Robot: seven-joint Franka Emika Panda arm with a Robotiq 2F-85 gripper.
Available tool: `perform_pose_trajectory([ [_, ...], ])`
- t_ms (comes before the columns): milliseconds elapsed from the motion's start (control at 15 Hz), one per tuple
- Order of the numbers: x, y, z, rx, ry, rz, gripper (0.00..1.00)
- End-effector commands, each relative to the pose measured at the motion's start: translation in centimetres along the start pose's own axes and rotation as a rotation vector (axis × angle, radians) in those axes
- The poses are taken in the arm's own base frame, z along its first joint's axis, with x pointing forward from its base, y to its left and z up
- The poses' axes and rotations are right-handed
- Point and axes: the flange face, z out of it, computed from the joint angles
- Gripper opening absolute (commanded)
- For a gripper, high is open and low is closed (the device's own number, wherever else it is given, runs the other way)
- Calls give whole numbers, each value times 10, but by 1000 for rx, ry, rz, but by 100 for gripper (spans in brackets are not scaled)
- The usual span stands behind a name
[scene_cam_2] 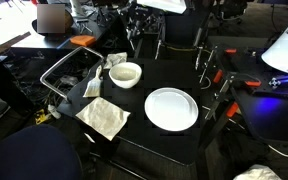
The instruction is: Put the pen in the bowl
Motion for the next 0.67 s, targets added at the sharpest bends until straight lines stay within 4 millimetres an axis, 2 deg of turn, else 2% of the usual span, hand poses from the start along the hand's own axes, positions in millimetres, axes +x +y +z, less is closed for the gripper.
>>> perform_pose_trajectory([
  [0, 2, -35, 8, -36, 19, -32, 3],
  [333, -3, -60, 22, -116, 3, -77, 3],
  [600, -4, -66, 39, -175, -9, -94, 3],
])
